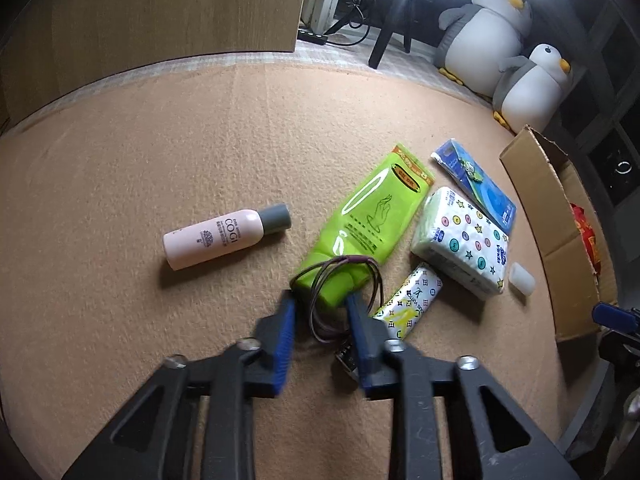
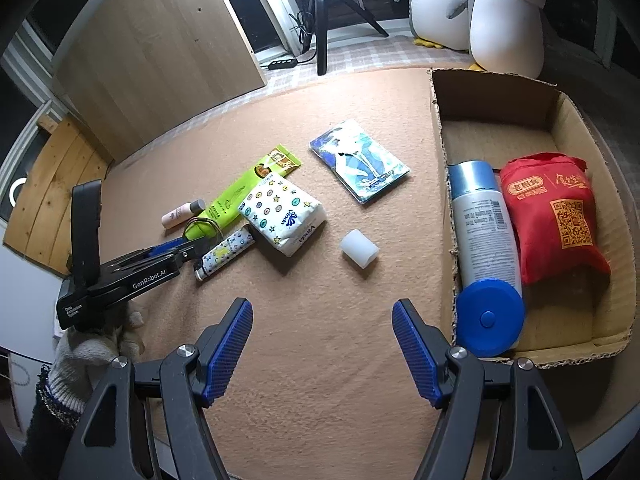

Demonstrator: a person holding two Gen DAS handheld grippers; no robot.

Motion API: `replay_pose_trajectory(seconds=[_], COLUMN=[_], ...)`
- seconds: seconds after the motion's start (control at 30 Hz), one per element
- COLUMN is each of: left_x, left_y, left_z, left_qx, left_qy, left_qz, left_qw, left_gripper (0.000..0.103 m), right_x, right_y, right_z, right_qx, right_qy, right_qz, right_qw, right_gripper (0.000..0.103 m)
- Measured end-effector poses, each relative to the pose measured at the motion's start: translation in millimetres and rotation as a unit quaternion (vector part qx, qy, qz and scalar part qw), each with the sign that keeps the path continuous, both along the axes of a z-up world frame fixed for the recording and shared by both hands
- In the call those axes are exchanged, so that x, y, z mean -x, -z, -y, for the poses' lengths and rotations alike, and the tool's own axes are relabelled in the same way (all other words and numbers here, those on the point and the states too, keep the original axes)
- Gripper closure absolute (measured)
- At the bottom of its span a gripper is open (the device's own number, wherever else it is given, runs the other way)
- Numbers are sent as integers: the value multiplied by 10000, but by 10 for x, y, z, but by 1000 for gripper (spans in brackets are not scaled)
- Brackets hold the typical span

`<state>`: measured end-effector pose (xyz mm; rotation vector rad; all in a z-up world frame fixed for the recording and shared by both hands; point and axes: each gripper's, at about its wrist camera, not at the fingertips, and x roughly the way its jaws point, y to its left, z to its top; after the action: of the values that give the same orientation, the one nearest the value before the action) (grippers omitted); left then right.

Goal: Organize objects

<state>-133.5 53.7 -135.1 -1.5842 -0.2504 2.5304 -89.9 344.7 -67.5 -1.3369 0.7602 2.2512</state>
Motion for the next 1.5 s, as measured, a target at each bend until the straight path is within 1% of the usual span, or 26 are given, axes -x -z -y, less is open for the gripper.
replay_pose_trajectory(seconds=[0.03,0.1,0.13,0.17,0.2,0.3,0.5,0.7,0.8,0.83,0.87,1.0,1.1,1.23,1.3,1.5], left_x=[-5,-4,-12,-22,-34,-73,-173,-300,-361,-380,-391,-436,-460,-480,-488,-486], left_y=[2,8,4,0,-2,-4,5,4,4,4,6,4,6,10,5,-10], left_z=[2,9,21,35,56,133,306,461,510,519,523,567,593,611,608,591], left_qx=[19,18,14,20,25,-18,-113,-215,-276,-284,-292,-355,-398,-450,-484,-531], left_qy=[-4,-20,-24,-35,-64,-162,-351,-525,-565,-566,-565,-617,-654,-674,-673,-659], left_qz=[5,0,3,1,10,22,46,54,62,61,62,46,41,37,28,17], left_qw=[10000,10000,10000,10000,10000,9999,9993,9984,9980,9980,9980,9974,9971,9967,9966,9964], left_gripper=[90,93,95,100,101,101,101,101,101,101,101,101,101,101,101,101], right_x=[8,33,53,72,99,188,354,512,609,644,671,767,819,902,928,980], right_y=[-3,-1,-2,0,5,38,193,341,350,351,353,379,388,473,520,597], right_z=[2,-5,-9,-12,-16,-39,-189,-299,-285,-284,-284,-364,-416,-446,-443,-420], right_qx=[-9,-24,-32,-34,-56,-102,165,289,109,78,56,110,43,-22,-33,-133], right_qy=[-5,-22,-47,89,42,-83,-213,-251,-328,-266,-290,-370,-463,-740,-832,-1031], right_qz=[2,7,6,-5,11,108,268,514,679,720,754,988,1207,1676,1852,2107], right_qw=[10000,10000,10000,10000,10000,9999,9993,9979,9971,9970,9967,9944,9916,9831,9792,9720], right_gripper=[34,34,34,34,34,34,34,34,35,35,36,49,52,57,63,65])
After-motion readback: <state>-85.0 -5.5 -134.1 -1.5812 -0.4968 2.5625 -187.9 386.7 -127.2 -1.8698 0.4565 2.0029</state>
